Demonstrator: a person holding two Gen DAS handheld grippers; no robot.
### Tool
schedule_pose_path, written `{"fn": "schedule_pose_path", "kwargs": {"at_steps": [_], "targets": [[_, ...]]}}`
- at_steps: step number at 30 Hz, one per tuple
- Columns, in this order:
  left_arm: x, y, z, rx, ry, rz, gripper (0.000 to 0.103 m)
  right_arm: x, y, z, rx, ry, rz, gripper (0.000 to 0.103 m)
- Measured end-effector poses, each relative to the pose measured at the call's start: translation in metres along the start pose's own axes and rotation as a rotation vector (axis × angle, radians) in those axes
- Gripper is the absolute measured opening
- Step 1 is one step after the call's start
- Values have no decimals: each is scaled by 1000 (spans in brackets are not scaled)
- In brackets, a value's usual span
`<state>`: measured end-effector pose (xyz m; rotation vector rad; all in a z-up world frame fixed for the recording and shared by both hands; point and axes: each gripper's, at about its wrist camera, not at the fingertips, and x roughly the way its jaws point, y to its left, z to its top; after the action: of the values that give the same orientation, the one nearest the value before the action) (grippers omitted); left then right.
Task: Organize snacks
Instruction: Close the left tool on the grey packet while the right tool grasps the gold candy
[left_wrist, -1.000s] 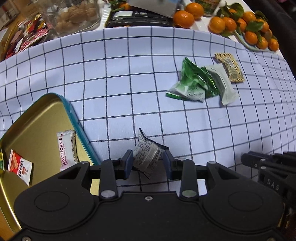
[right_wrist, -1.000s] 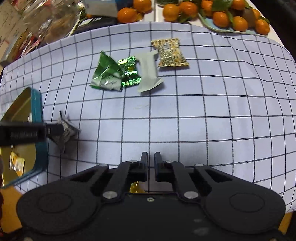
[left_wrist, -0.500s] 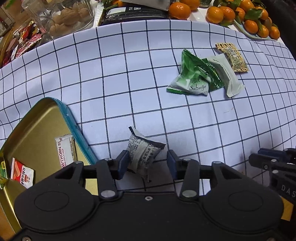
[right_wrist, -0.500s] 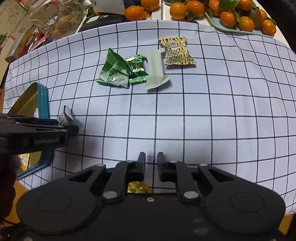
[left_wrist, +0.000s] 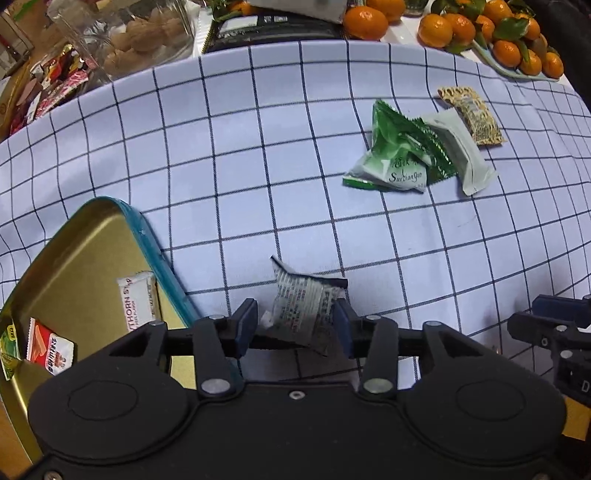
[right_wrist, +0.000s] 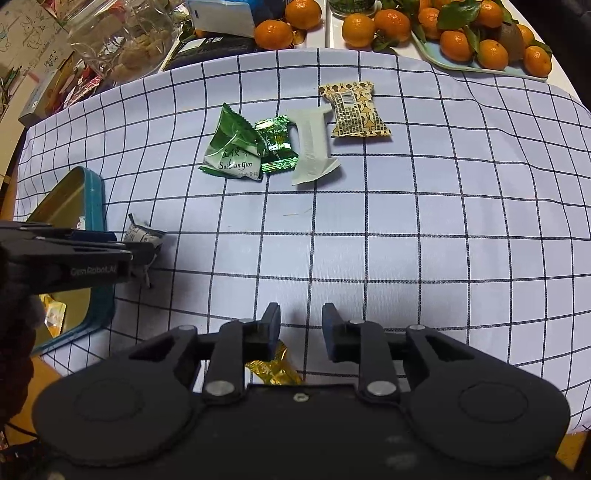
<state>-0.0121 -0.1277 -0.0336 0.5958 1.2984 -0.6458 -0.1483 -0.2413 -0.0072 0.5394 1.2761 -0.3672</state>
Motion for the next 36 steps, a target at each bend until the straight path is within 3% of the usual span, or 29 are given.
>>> {"fn": "schedule_pose_path", "kwargs": {"at_steps": [5, 14, 21, 24, 28, 31, 36], "targets": [[10, -6, -1, -10, 35, 15, 52, -1, 2, -1, -31, 3, 13, 38], [8, 1, -3, -72, 49, 6, 53, 8, 17, -15, -171, 71, 55, 42], [7, 15, -13, -105, 42, 1, 55, 26, 31, -30, -298, 99, -32, 43], [6, 19, -17, -113, 40, 5, 57, 25, 38, -36, -361, 63, -57, 44], [9, 25, -19, -154, 46, 19, 68, 27, 43, -46, -387, 37, -52, 60], [12, 38, -22, -183, 54, -16, 68, 28, 44, -51, -383, 18, -25, 74], [12, 41, -24, -175, 50, -7, 68, 31, 51, -63, -465, -1, -30, 81]]}}
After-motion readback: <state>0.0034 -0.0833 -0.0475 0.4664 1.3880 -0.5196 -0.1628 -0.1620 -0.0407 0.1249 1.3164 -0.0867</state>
